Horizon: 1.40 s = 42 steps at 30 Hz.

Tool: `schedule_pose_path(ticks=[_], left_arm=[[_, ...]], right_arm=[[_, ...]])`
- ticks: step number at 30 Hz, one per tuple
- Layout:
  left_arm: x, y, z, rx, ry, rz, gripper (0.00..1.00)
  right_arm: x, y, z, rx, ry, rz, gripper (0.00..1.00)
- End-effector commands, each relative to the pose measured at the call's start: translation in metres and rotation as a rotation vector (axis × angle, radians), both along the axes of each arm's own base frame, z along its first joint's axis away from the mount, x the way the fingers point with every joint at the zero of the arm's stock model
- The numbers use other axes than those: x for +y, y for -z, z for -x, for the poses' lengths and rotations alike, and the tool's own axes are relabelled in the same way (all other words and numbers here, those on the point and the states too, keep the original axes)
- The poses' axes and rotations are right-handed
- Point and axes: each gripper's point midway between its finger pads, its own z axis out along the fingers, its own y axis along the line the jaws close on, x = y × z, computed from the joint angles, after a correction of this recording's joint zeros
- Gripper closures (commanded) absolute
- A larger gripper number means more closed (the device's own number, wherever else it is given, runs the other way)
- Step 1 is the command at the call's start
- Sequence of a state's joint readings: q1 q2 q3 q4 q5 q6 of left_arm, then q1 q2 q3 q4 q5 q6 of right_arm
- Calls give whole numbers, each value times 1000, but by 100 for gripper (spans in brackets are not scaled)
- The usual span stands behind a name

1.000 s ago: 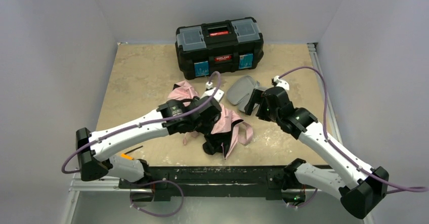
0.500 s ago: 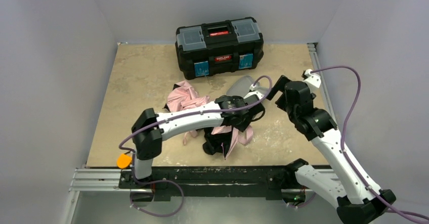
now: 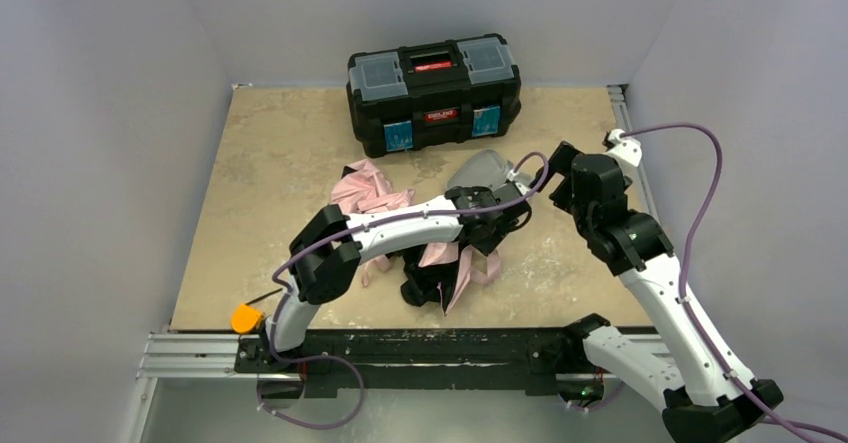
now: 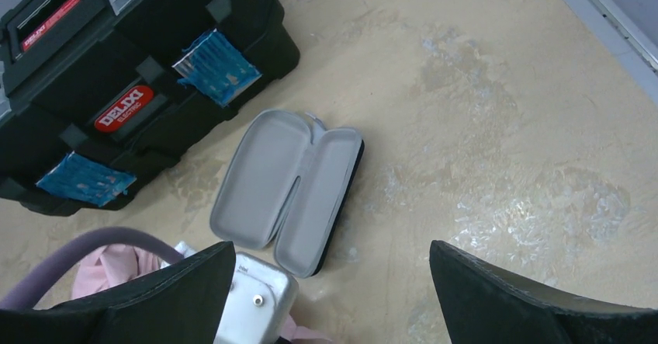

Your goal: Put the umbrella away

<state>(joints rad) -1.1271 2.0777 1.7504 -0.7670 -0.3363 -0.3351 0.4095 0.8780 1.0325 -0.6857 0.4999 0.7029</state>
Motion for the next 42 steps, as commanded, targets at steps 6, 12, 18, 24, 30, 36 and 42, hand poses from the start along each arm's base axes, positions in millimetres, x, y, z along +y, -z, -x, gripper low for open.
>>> schedule_pose_path(ticks=[6,12,18,24,30,36,42], left_arm=[[-5,3,-27,-40,30,9,59],[-9,14,-17,9,68,42,61],[-10,19,-11,35,78,61,80],[-11,3,-6,38,72,118,100],[15,-58,2,5,-48,234,100],[69,-105,9,26,-294,411,100],[124,-106,9,100,-550,568,100]], right_arm=[[11,-16,-10,-39,-62,-1,3],[13,-12,-12,-27,-69,2,3],[15,-8,-13,-18,-76,-3,3],[14,-7,-13,-14,-77,0,3],[20,-17,-12,-41,-118,-19,3],[37,-28,-9,-83,-225,-46,3],[93,-29,2,-144,-602,-72,4]])
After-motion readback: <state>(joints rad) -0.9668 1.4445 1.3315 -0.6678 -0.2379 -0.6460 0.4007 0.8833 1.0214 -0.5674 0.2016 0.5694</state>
